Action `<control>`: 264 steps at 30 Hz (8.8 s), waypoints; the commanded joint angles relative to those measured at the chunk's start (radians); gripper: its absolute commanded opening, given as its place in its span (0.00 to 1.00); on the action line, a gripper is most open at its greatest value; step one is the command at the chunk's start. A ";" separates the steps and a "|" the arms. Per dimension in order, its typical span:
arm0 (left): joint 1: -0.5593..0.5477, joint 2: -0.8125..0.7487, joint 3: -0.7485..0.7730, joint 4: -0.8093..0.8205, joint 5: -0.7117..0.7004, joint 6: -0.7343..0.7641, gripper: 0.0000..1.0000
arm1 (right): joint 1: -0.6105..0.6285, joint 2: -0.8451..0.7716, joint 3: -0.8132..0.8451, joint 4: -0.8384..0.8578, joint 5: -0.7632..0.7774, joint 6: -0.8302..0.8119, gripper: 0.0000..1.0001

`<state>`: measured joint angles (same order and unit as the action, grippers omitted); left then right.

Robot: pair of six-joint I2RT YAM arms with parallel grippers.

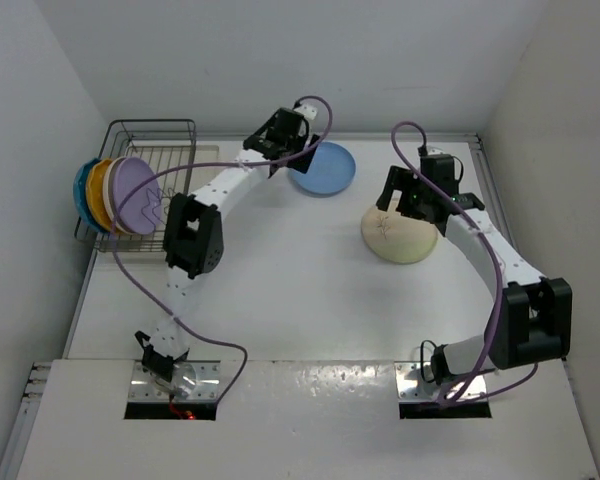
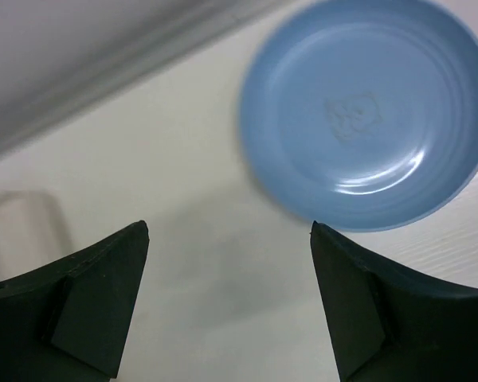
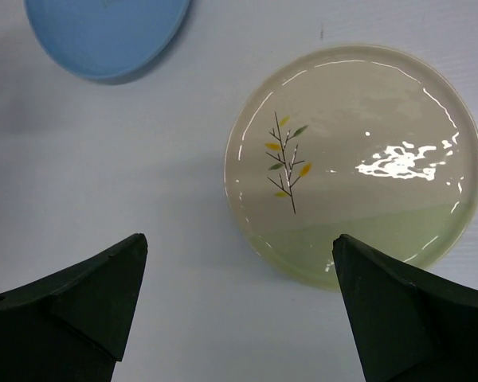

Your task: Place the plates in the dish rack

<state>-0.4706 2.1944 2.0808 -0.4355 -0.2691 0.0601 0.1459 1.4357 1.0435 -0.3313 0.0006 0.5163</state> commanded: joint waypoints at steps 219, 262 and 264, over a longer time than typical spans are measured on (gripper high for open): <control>0.081 -0.147 -0.714 -0.157 0.511 -0.069 0.40 | 0.213 0.430 0.009 0.067 -0.143 0.266 0.00; -0.068 -0.412 -0.263 -0.290 -0.594 0.375 0.00 | 0.087 0.148 -0.138 0.101 -0.209 0.111 1.00; -0.048 -0.401 -0.214 -0.290 -0.595 0.376 0.00 | 0.089 0.138 -0.157 0.118 -0.203 0.110 1.00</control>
<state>-0.5480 1.8462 1.7535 -0.7864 -0.7345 0.3874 0.2386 1.6268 0.9039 -0.2611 -0.2264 0.6415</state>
